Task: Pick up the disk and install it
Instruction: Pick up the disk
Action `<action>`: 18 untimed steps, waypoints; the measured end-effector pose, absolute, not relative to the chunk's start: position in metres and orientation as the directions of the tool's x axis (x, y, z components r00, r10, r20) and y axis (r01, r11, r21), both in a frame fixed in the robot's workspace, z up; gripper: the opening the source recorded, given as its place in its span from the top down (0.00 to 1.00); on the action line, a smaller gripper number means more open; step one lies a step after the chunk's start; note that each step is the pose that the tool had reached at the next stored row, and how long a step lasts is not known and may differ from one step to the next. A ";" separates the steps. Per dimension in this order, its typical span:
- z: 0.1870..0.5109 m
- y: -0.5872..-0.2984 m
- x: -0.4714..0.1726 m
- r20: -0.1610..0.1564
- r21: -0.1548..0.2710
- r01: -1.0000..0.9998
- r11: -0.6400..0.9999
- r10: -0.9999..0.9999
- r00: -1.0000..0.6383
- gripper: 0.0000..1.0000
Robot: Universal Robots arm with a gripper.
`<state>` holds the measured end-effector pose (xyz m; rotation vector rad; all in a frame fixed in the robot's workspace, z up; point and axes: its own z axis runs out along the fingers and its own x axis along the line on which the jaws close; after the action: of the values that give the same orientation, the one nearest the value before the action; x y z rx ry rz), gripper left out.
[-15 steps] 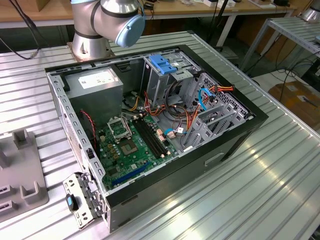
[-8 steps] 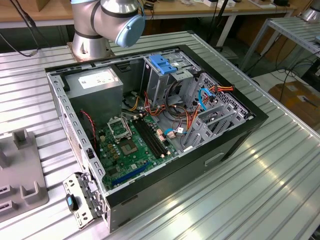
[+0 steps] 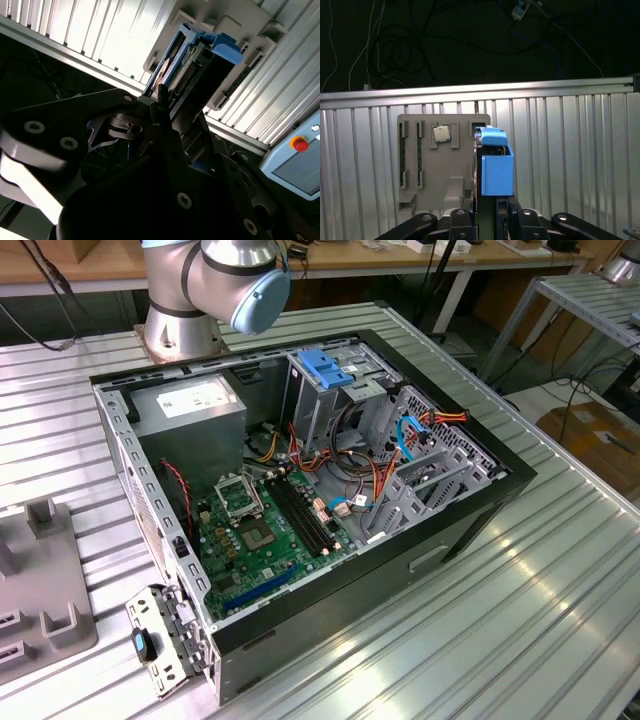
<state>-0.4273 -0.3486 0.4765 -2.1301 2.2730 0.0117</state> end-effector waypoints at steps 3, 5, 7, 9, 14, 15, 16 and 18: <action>0.477 -0.349 -0.427 -0.024 -0.013 -0.998 0.065 -0.998 -0.065 0.65; 0.477 -0.349 -0.427 -0.024 -0.013 -0.998 0.065 -0.998 -0.065 0.65; 0.477 -0.349 -0.427 -0.024 -0.013 -0.998 0.065 -0.998 -0.065 0.65; 0.477 -0.349 -0.427 -0.024 -0.012 -0.998 0.065 -0.998 -0.065 0.65; 0.486 -0.349 -0.427 -0.024 -0.013 -0.998 0.065 -0.998 -0.065 0.65; 0.487 -0.349 -0.427 -0.024 -0.012 -0.998 0.065 -0.998 -0.065 0.65; 0.489 -0.349 -0.427 -0.024 -0.013 -0.998 0.065 -0.998 -0.065 0.65; 0.490 -0.349 -0.427 -0.024 -0.013 -0.998 0.065 -0.998 -0.065 0.65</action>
<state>-0.4273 -0.3485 0.4898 -2.1302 2.2731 0.0118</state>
